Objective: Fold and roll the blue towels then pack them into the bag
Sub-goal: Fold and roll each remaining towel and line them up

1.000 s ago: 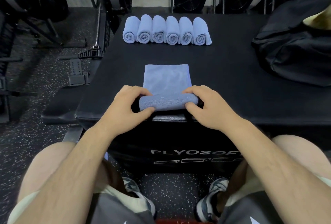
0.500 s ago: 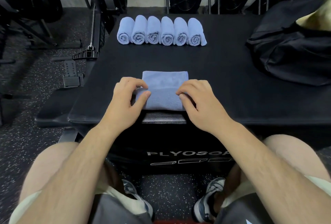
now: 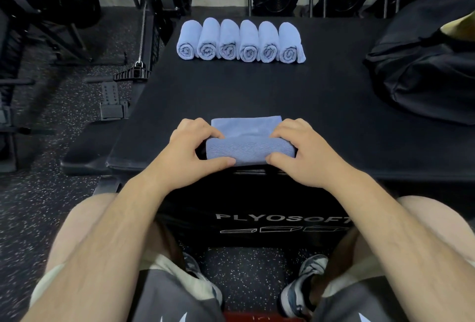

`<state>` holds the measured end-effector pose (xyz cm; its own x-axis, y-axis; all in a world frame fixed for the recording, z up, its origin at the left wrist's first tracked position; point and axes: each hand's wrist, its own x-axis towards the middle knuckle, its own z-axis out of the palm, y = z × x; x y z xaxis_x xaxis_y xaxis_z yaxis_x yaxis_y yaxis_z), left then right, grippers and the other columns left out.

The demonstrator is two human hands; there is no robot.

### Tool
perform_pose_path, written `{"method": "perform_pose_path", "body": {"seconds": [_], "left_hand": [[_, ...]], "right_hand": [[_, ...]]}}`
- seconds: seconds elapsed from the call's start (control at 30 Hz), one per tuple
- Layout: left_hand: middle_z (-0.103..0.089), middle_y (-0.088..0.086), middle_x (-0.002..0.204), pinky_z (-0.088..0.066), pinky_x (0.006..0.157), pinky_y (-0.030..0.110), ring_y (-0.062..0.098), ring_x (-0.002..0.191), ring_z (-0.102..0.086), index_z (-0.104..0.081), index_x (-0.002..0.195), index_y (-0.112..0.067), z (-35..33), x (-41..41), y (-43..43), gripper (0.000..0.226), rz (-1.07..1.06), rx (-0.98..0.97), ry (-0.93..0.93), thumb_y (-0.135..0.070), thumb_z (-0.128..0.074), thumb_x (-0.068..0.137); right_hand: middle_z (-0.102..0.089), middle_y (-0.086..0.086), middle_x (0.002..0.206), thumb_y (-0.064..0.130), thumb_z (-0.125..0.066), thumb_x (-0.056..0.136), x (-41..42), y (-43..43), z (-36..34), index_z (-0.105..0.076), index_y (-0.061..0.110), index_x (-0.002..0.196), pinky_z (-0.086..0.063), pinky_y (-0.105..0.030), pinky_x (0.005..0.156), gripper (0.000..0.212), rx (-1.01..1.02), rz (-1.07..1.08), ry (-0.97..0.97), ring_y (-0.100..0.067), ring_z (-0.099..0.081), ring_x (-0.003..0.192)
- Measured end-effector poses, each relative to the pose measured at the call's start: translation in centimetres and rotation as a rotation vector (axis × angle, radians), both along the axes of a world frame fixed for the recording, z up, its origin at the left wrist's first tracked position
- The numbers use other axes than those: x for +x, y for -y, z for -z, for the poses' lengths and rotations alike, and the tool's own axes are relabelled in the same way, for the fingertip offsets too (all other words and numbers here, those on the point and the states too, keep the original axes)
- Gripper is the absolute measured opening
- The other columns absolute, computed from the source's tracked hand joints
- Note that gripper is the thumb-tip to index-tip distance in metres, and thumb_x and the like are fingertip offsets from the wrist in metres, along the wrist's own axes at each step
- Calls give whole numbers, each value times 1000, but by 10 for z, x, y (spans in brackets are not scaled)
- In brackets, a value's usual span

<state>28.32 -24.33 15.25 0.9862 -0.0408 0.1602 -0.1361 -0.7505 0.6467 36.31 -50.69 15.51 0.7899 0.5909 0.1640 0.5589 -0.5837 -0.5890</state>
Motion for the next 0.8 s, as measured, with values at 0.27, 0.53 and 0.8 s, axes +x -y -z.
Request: {"method": "perform_pose_path", "body": {"seconds": [0.27,0.53,0.8], "left_hand": [[-48,-14,127,-28,106,33,10,125,-42,-62,131,-38,-4,3,20,41,-37,124,324,-40,-65,90],[-59,-18,111,-33,101,35,5,111,-53,-65,122,-41,3,29,19,29,-99,131,193,-53,-54,97],[-56,-21,115,-46,101,36,3,113,-53,-57,118,-50,-2,29,12,55,-10,-50,-12,-50,-85,72]], "right_hand": [[-46,11,112,29,-63,91,13,-8,-4,-68,17,96,-32,-16,87,13,31,83,-277,2,-34,114],[-55,22,122,47,-74,84,21,-3,3,-60,37,117,-34,-26,105,37,69,-31,129,-12,-46,121],[-64,21,105,33,-81,78,24,-2,-3,-66,38,109,-41,-29,97,35,72,-18,-16,-4,-42,115]]}}
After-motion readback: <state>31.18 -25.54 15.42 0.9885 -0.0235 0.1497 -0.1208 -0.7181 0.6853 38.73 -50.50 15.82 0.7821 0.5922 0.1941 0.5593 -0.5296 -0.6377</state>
